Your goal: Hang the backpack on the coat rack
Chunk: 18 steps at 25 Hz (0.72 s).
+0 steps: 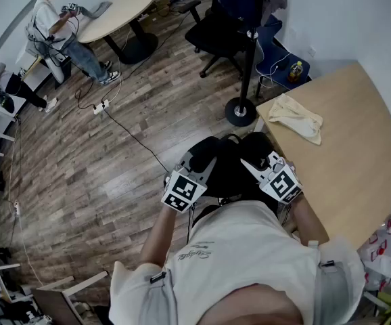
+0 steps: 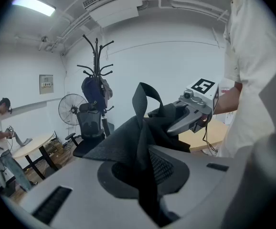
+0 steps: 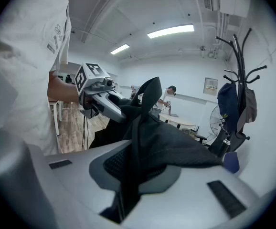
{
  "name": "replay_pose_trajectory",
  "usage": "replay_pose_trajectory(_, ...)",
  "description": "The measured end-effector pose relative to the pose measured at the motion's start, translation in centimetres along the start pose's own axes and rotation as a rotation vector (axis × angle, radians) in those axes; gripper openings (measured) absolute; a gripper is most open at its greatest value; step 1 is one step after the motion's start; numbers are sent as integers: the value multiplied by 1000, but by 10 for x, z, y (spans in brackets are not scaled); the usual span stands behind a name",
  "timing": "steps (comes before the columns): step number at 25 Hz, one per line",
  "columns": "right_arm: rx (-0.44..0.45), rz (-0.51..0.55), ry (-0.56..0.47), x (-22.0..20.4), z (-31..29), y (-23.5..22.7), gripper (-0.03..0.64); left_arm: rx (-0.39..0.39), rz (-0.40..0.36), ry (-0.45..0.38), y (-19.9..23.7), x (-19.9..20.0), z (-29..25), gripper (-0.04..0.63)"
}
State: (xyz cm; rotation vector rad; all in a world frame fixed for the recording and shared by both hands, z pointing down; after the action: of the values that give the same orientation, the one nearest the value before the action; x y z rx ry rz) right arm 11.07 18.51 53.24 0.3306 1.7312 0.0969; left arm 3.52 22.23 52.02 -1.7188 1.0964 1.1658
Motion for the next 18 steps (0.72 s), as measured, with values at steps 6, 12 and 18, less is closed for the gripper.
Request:
replay_pose_trajectory(6,-5,-25,9,-3,-8,1,29,-15,5,16,7,-5,1,41)
replay_pose_trajectory(12,-22,-63,12,-10,-12,-13,29,-36,33,29,17,-7,-12,41)
replay_pose_trajectory(18,-39,-106,3,-31,-27,-52,29,-51,34,72,46,-12,-48,41)
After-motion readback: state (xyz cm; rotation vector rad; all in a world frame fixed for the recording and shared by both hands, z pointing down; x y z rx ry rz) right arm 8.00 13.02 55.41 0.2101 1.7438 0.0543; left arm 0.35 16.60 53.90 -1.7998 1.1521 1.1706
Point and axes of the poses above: the fingertips, and each gripper's own axes: z backward along the fingers, y to its left, x out of its top, the point moved 1 cm from there along z, backward along the fingers, and after that the axes turned 10 degrees about -y, right-handed, at the moved point
